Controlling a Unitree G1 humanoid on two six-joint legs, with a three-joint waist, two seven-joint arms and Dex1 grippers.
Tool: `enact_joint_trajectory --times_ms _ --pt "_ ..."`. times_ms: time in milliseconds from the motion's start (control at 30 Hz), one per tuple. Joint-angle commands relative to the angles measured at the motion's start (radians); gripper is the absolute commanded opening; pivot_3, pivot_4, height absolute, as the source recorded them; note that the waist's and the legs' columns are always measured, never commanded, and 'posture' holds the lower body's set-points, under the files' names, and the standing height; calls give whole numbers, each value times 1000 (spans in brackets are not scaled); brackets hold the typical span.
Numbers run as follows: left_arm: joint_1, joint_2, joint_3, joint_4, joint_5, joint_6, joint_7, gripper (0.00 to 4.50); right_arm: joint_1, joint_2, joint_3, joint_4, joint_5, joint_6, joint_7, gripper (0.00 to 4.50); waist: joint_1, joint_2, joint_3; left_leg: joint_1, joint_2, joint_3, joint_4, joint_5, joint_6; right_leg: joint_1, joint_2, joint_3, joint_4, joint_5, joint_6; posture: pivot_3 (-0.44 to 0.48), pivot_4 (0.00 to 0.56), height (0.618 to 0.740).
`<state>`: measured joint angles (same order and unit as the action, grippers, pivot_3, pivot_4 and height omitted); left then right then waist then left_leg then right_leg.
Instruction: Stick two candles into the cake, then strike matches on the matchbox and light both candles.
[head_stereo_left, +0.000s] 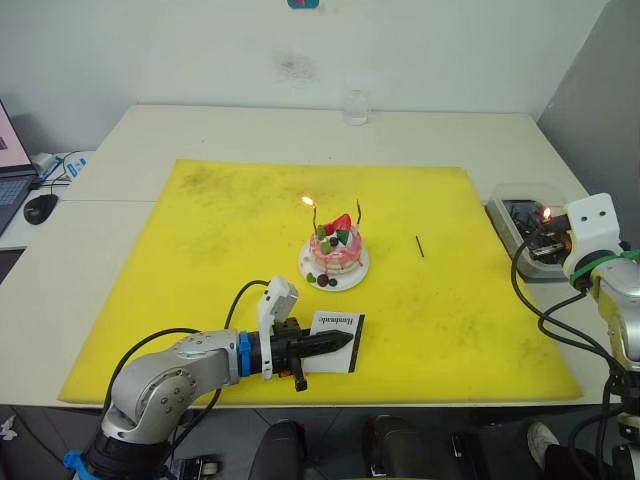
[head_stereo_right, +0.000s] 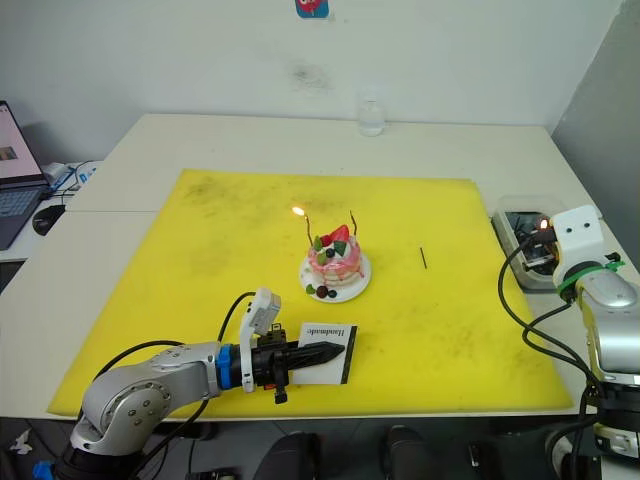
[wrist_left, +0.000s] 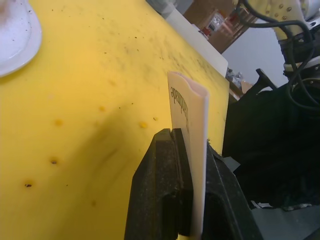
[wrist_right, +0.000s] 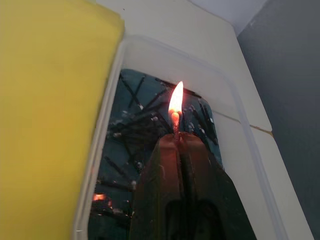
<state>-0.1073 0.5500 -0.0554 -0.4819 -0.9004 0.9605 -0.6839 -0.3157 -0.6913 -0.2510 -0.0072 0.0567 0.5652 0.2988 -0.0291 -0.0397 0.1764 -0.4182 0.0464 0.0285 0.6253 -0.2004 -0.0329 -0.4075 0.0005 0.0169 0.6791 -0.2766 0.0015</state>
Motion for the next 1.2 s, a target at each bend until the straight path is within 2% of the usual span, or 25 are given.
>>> enact_joint_trajectory --times_ms 33,200,367,533,700,900,1200 --pt "-9 -2 8 -38 -24 8 7 0 -13 16 -31 -9 -23 -64 -56 954 0 0 0 0 0 0 0 0 0 0 0 0 0 0 0 0 150 740" --pt "-8 6 17 -37 -25 12 3 0 17 44 -48 -45 -17 -87 -86 2722 1 0 0 0 0 0 0 0 0 0 0 0 0 0 0 0 150 740" --pt "-4 12 28 -35 -19 5 5 0 66 63 -85 -201 30 -75 -66 4479 1 1 0 0 0 0 0 0 0 0 0 0 1 0 0 0 150 740" --pt "11 20 34 -33 -10 -6 -2 0 160 97 -55 -425 175 -64 77 4479 0 1 0 1 1 -1 0 0 0 1 0 0 1 0 0 0 150 740" --pt "15 22 46 -31 -4 -12 3 0 190 162 66 -506 243 -20 127 4479 -1 1 0 2 2 -2 0 0 0 1 0 -1 1 0 1 0 150 740" --pt "19 31 54 -33 -3 -13 2 0 123 277 237 -382 133 -62 45 4479 0 1 0 1 1 -1 2 0 0 1 -1 0 1 1 1 0 150 740" --pt "21 40 60 -41 -8 -10 9 0 -17 406 260 -142 34 -93 -93 4479 0 1 0 1 1 -1 1 0 0 1 -1 0 1 1 1 0 150 740"
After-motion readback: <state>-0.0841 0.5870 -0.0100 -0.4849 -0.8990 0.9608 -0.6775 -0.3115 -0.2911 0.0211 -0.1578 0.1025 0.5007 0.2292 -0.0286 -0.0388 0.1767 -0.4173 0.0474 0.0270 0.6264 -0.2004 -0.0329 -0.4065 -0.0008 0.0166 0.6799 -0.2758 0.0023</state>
